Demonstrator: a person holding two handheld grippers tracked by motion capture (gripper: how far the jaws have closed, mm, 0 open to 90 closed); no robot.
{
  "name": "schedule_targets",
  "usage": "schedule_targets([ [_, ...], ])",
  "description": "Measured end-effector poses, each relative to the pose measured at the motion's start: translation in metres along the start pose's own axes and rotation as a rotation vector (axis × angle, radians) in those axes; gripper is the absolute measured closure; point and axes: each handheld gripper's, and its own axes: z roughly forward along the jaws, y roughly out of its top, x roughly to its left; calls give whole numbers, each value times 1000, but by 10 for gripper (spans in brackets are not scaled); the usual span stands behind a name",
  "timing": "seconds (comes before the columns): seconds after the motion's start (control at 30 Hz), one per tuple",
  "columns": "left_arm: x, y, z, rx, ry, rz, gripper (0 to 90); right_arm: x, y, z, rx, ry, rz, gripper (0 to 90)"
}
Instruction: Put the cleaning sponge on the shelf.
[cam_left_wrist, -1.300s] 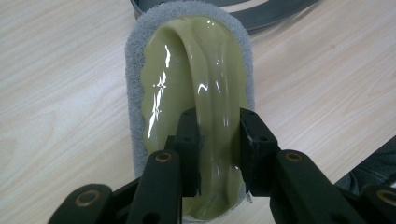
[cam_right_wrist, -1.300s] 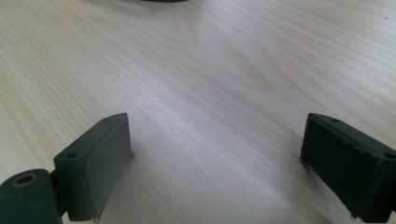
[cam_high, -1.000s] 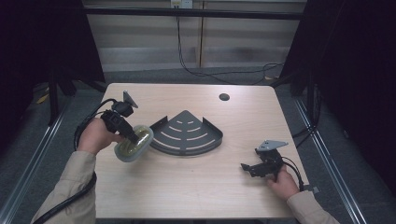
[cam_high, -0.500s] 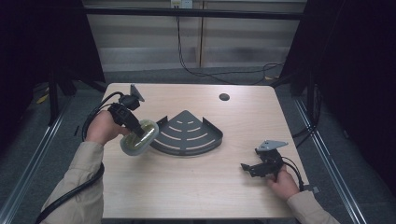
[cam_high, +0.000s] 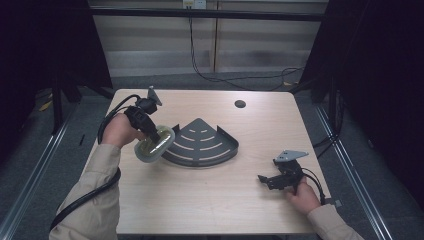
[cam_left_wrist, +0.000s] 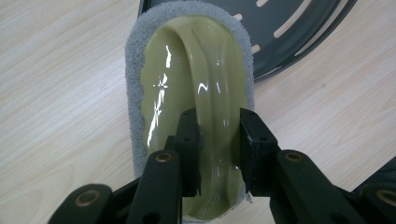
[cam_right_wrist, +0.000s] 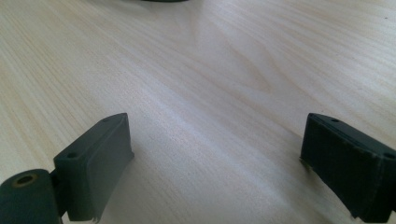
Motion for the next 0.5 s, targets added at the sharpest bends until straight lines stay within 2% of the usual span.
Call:
schedule_targets([
  [0.5,-4,24,9,-1,-12,24,718,0,0,0,0,0,0,80],
])
